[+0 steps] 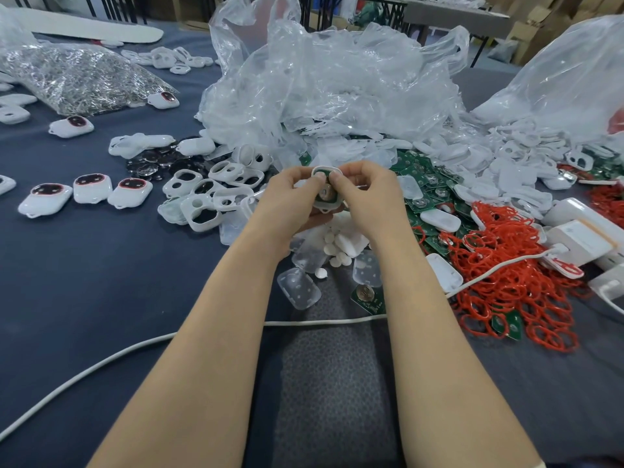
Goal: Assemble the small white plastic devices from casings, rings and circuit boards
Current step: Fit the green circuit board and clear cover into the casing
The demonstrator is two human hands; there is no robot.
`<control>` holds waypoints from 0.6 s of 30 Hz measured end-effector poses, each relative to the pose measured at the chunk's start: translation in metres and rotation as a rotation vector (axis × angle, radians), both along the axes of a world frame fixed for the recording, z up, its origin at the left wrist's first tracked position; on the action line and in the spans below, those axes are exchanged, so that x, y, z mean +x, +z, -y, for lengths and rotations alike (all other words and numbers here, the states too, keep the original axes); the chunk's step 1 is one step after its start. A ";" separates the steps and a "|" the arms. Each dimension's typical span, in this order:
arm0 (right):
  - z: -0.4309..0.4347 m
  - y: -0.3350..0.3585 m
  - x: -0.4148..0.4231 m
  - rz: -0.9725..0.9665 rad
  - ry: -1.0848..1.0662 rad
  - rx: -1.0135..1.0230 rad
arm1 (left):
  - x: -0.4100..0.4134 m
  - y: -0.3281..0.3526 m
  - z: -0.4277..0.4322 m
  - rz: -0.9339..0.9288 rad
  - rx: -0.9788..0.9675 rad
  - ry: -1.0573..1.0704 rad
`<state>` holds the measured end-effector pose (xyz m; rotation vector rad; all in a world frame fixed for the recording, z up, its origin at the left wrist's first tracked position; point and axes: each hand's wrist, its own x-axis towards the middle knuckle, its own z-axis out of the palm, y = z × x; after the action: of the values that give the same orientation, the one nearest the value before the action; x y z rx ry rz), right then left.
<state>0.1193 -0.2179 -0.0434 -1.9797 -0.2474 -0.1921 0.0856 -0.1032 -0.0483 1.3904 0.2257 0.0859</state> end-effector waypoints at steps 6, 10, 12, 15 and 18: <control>0.001 0.002 -0.002 0.042 -0.015 0.015 | 0.000 0.000 0.000 -0.006 -0.026 0.015; 0.003 0.005 -0.005 0.104 -0.055 -0.002 | 0.001 0.001 0.001 -0.015 -0.043 0.062; 0.003 0.006 -0.007 0.125 -0.053 -0.045 | 0.001 0.001 0.001 -0.005 -0.058 0.067; 0.000 0.007 -0.007 0.139 -0.033 -0.120 | 0.000 0.001 0.000 -0.001 -0.054 0.069; -0.002 0.006 -0.009 0.160 -0.029 -0.152 | 0.000 0.001 0.000 -0.010 -0.054 0.075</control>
<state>0.1106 -0.2159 -0.0372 -2.1216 -0.3450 -0.3600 0.0858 -0.1033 -0.0472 1.3294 0.2867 0.1337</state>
